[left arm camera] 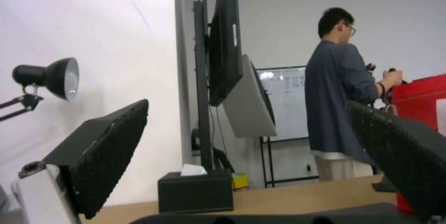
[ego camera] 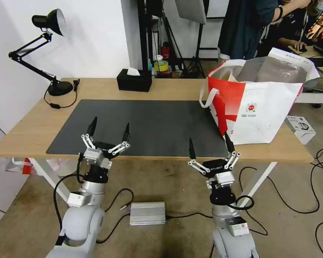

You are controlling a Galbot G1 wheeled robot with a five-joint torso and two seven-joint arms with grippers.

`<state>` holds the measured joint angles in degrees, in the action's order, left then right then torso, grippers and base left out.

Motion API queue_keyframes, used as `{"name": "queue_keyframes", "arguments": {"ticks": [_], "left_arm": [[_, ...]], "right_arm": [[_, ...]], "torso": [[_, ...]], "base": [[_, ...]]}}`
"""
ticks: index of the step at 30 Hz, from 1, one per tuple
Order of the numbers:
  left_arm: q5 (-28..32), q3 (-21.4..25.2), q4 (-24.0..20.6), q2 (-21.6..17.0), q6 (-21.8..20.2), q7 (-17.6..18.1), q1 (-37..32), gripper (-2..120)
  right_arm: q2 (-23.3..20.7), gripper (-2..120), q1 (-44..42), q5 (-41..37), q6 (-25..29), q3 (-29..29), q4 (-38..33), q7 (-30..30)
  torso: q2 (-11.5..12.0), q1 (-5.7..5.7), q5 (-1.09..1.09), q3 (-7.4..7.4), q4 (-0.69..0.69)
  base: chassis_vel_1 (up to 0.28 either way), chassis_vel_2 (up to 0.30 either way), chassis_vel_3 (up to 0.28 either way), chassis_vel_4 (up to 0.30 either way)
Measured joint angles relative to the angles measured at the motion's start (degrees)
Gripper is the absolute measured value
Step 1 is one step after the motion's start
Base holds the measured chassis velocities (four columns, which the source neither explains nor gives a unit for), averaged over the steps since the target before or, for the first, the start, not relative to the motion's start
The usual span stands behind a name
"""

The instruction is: Pick up the trash from the table and place it into the takeout bag.

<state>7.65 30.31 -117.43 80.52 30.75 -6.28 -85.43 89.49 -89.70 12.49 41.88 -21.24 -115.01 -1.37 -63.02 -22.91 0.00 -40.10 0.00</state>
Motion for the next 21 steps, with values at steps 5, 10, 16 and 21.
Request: {"name": "queue_keyframes", "arguments": {"ticks": [5, 10, 16, 21], "left_arm": [[-0.97, -0.26, 0.03, 1.49, 1.65, 0.36, -2.11, 100], [-1.06, -0.45, 0.21, 2.41, 2.73, 0.93, -3.63, 100], [-1.06, -0.58, 0.21, 2.79, 3.47, 1.02, -4.87, 100], [-1.06, -0.78, 0.54, 2.96, 4.39, 1.15, -5.82, 100]], "right_arm": [[-0.16, 100, -0.17, -0.80, 0.02, 0.06, -0.11, 0.63], [-0.33, 100, -0.24, -1.61, 0.13, -0.02, -0.20, 1.25], [-0.45, 100, -0.05, -2.16, 0.15, -0.25, -0.26, 1.50], [-0.48, 100, 0.02, -2.18, 0.08, -0.32, -0.29, 1.55]], "torso": [[0.00, 0.00, -0.01, 0.00, 0.00], [0.00, 0.00, 0.00, 0.00, 0.00], [0.00, 0.00, 0.00, 0.00, 0.00], [-0.01, 0.00, 0.00, 0.00, 0.00]], "base": [[0.000, 0.000, 0.000, 0.000], [0.000, 0.000, 0.000, 0.000], [0.000, 0.000, 0.000, 0.000], [0.000, 0.000, 0.000, 0.000]]}}
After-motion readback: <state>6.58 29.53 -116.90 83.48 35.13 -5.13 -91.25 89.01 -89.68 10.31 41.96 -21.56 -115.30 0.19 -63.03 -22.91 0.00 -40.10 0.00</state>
